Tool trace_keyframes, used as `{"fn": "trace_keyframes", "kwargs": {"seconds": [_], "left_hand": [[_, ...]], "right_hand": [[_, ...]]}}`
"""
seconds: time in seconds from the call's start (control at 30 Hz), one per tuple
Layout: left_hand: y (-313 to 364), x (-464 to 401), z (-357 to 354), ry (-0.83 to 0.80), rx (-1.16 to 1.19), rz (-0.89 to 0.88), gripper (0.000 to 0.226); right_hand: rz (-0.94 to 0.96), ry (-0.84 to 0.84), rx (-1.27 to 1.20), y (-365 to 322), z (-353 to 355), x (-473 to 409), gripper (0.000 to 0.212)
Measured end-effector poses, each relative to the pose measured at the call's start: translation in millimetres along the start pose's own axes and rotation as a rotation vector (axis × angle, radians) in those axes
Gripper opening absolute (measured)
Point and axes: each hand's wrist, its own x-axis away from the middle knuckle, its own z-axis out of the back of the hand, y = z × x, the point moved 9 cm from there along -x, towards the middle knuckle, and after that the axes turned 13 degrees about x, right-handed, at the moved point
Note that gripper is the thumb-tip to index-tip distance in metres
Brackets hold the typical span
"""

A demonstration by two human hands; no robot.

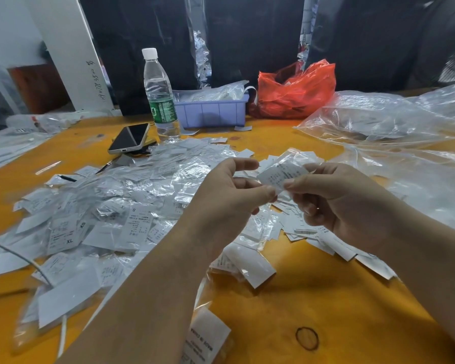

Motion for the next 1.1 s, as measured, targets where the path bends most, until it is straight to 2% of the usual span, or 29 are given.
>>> {"fn": "trace_keyframes", "kwargs": {"seconds": [0.17,0.37,0.5,0.63,0.7,0.77,0.83,0.9,0.97,1.03,1.1], "left_hand": [[2.4,1.4,0.5,0.016,-0.081,-0.029,0.038],[7.0,3.7,-4.0,-0.003,-0.102,-0.074,0.009],[10.1,3.0,2.8,0.072,-0.148,-0.099,0.011],[16.2,3.6,18.9,0.211,-0.096,-0.139,0.013],[28.7,8.0,31.3,0.335,-0.151,-0.271,0.014],[47.2,17.4,39.4,0.47,-0.365,-0.453,0.016],[58.5,23.8,35.3,0.507,-0.577,-0.561,0.019],[51.3,18.4,26.5,0.439,-0.746,-0.507,0.016],[32.3,9.8,21.5,0.345,-0.859,-0.338,0.016],[16.3,6.0,20.9,0.278,-0.877,-0.19,0.018],[9.8,4.7,21.0,0.244,-0.861,-0.116,0.015]], "right_hand": [[0.0,-0.03,0.023,1.9,-6.4,1.7,0.005],[-0.009,-0.085,0.035,5.8,-11.8,1.1,0.012],[-0.019,-0.139,0.079,7.8,-15.9,2.8,0.018],[-0.022,-0.078,0.017,0.2,-2.1,1.8,0.007],[0.053,0.038,0.186,-6.9,12.4,2.2,0.004],[0.178,0.185,0.499,-17.2,22.9,5.5,0.003],[0.277,0.26,0.681,-24.4,22.8,9.4,0.005],[0.301,0.26,0.823,-23.3,18.1,9.3,0.007],[0.26,0.214,0.977,-16.1,13.9,5.5,0.004],[0.187,0.139,1.103,-5.3,9.2,1.6,0.019],[0.126,0.08,1.168,2.2,5.8,-0.3,0.029]]}}
